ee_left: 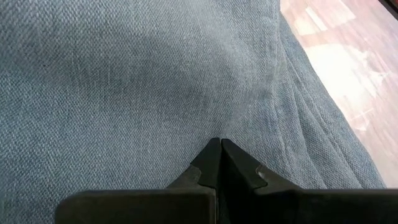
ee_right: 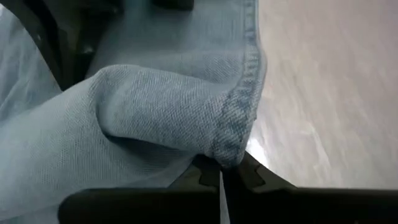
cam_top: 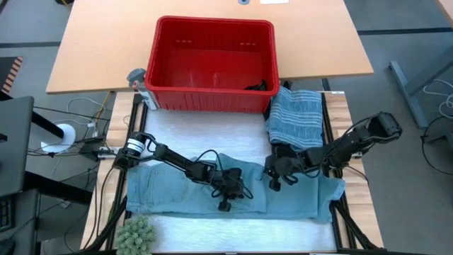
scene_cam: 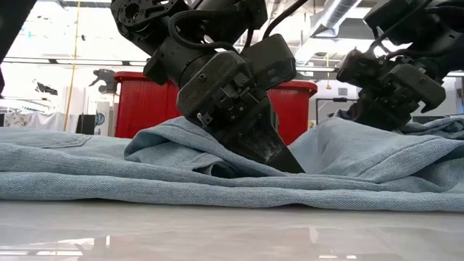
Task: Fold Laundry from Bin
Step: Fold the light blue pants
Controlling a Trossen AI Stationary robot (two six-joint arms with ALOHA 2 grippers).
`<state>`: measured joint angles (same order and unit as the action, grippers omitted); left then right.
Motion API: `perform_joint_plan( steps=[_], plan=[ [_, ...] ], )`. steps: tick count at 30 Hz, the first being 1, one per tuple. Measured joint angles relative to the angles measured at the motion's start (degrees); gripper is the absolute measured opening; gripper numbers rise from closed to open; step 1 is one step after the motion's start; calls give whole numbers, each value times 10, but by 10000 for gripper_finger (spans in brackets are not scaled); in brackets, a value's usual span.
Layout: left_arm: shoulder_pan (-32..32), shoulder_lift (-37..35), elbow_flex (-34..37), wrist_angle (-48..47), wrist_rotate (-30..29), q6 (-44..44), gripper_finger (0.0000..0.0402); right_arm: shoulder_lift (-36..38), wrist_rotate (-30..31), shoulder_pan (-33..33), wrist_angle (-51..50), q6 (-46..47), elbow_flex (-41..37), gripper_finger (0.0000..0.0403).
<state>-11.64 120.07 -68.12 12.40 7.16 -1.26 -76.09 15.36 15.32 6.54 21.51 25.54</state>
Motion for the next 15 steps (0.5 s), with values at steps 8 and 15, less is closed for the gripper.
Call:
perform_joint_plan(
  steps=[8, 15],
  plan=[
    [0, 0, 0, 0, -1, -5, 0, 0, 13, -18, -106, -53, 67, 25],
    [0, 0, 0, -5, -4, -10, 0, 0, 25, -53, -227, -149, 149, 25]
  ],
)
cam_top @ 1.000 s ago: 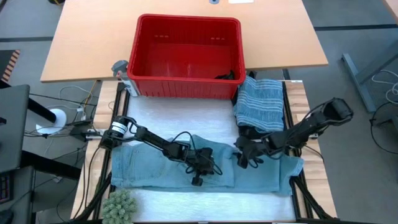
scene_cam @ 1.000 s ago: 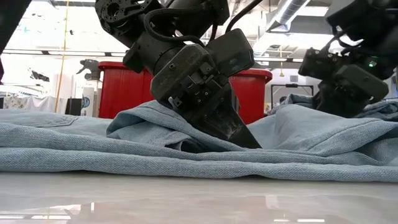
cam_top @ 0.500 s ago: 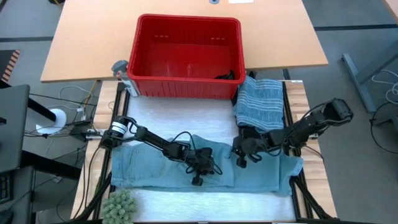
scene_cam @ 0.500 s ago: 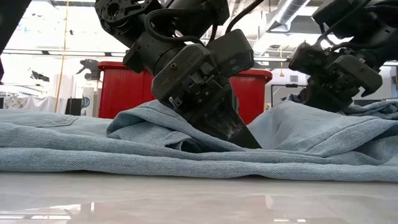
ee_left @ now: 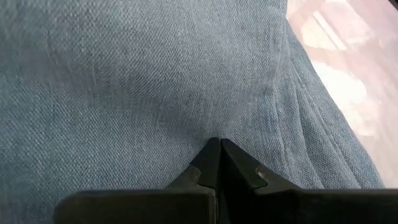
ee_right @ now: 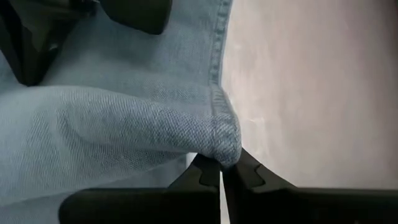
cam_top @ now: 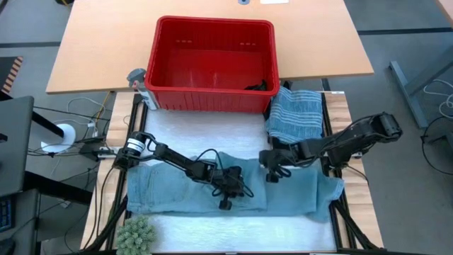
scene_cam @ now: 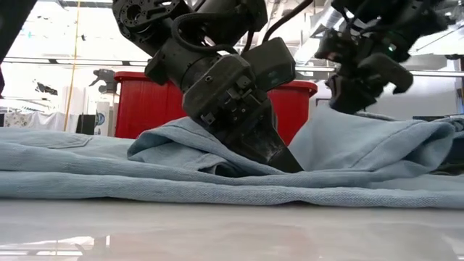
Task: Fold Laundry from Bin
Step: Fold the light blue pants
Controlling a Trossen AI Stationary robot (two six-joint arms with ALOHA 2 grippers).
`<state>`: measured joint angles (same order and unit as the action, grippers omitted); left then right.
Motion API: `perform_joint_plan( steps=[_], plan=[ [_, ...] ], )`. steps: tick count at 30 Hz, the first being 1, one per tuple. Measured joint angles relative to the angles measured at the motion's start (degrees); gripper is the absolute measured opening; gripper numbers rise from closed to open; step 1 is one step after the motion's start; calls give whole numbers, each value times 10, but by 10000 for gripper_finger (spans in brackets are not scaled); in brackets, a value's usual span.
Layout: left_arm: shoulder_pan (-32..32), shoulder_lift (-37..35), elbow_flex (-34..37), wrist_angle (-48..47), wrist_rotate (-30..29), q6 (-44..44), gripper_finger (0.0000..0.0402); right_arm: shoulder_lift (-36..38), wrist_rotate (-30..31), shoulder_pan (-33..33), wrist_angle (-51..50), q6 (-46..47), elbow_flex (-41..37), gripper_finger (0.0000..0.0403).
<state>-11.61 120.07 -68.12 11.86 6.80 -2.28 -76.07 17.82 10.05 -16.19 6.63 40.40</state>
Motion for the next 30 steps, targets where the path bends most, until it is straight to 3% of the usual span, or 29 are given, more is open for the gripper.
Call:
perform_joint_plan(
  steps=[6, 10, 20, 24, 30],
  plan=[
    [0, 0, 0, -12, -2, -3, 0, 0, 40, -8, -127, -83, 79, 25],
    [1, 0, 0, -14, -2, -3, 0, 0, 24, -8, -166, -82, 106, 34],
    [0, 0, 0, -11, 4, -10, 0, 15, 42, -13, -299, 38, 108, 192],
    [4, -10, -3, -15, -2, -12, 0, 42, -1, -10, -269, 103, 118, 237],
    [34, -68, -35, -56, 9, -34, 0, 65, -39, 48, -161, 192, 118, 234]
  ],
)
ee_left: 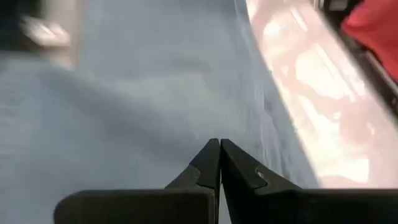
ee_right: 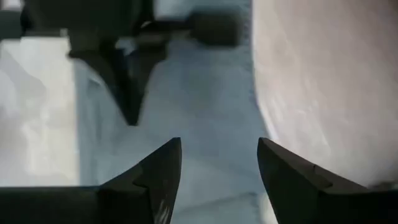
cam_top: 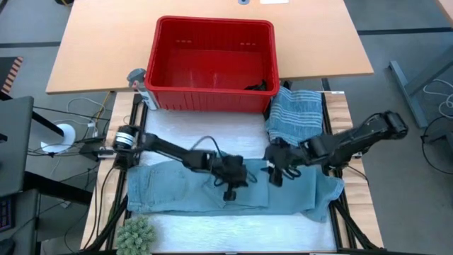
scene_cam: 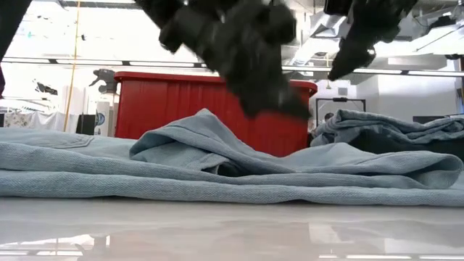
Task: Fold Laundry from Bin
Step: Fold the light blue pants
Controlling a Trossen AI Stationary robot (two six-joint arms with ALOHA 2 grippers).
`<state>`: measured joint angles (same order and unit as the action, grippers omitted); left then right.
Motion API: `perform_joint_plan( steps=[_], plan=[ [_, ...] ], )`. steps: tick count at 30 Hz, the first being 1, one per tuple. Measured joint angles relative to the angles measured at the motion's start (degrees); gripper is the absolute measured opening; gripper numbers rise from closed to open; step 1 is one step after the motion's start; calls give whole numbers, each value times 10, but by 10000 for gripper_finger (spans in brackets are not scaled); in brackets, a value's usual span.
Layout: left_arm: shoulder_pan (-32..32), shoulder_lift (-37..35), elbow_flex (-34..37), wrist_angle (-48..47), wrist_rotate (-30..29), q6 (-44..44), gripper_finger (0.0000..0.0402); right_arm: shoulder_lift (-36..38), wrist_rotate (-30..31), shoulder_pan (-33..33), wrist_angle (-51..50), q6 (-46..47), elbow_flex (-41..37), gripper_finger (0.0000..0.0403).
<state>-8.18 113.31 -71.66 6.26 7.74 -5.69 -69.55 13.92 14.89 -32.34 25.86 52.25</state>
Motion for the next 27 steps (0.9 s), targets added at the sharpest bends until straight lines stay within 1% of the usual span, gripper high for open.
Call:
perform_joint_plan(
  steps=[3, 5, 6, 8, 10, 12, 15, 18, 20, 22, 24, 27],
  plan=[
    [16, -55, -25, -84, 6, 10, 0, -1, 29, 37, 37, 35, 0, 227],
    [23, -100, -49, -171, -1, 31, 0, 0, 57, 59, 62, 56, 0, 224],
    [24, -128, -66, -228, -13, 47, 0, -1, 66, 68, 73, 61, 0, 223],
    [18, -185, -93, -342, -57, 79, 0, -12, 70, 80, 115, 64, 0, 223],
    [3, -238, -108, -428, -106, 91, 0, -30, 70, 84, 159, 45, 0, 223],
    [-25, -289, -109, -487, -156, 72, 0, -58, 70, 80, 220, 22, 1, 223],
    [-75, -362, -106, -550, -233, 10, 0, -113, 65, 73, 259, -11, 34, 223],
    [-126, -421, -106, -610, -302, -72, 0, -177, 58, 67, 244, -54, 97, 223],
    [-156, -445, -106, -643, -319, -105, 0, -226, 58, 68, 223, -90, 150, 223],
    [-182, -459, -106, -680, -322, -132, 0, -274, 58, 72, 170, -111, 209, 224],
    [-208, -463, -106, -710, -316, -145, 2, -321, 57, 73, 94, -109, 278, 227],
    [-244, -439, -106, -731, -279, -106, 19, -376, 46, 76, -18, -87, 374, 231]
  ],
)
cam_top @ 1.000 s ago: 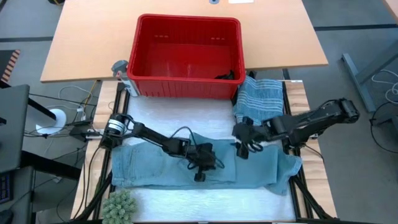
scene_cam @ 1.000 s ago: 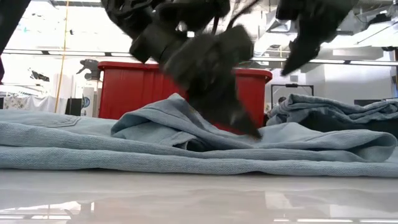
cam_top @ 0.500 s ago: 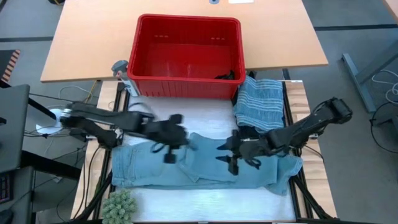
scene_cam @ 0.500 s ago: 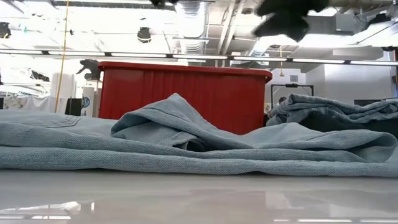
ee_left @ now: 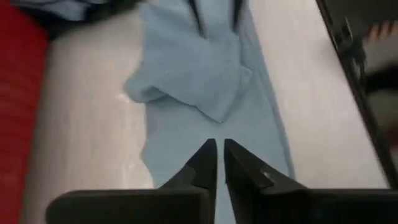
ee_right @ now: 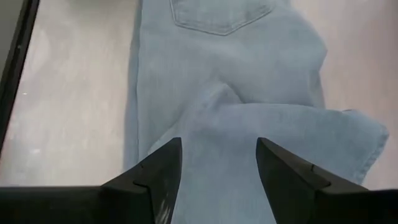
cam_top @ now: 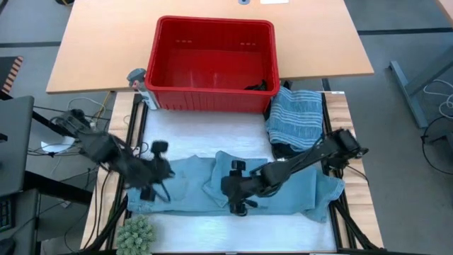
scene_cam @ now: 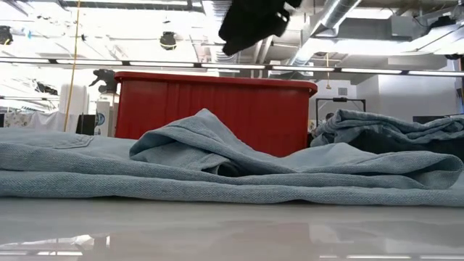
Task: Fold Laundry from Bin
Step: Fold the light blue pants
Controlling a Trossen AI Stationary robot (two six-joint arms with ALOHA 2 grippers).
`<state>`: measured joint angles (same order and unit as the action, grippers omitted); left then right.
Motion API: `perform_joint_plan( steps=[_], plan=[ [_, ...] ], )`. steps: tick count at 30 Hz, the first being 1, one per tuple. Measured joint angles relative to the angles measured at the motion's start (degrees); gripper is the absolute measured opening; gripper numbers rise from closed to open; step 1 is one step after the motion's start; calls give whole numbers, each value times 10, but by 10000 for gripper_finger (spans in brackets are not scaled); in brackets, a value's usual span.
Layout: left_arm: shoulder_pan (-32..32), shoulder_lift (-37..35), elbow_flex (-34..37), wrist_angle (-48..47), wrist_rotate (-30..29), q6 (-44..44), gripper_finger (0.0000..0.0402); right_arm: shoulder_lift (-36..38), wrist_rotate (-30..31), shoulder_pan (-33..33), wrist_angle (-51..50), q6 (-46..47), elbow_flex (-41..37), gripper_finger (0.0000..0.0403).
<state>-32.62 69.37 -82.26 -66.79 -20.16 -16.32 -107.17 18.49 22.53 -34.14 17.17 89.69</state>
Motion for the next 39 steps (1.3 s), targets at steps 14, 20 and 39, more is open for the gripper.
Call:
perform_joint_plan(
  steps=[14, 20, 39],
  plan=[
    [-10, 190, 119, 259, -75, 26, 159, -8, 5, 101, -188, 172, 19, 215],
    [-8, 190, 230, 454, -69, 36, 162, -9, 40, 159, -196, 226, -28, 215],
    [17, 311, 283, 561, -132, 45, 161, -9, 39, 176, -177, 260, -68, 215]
  ],
)
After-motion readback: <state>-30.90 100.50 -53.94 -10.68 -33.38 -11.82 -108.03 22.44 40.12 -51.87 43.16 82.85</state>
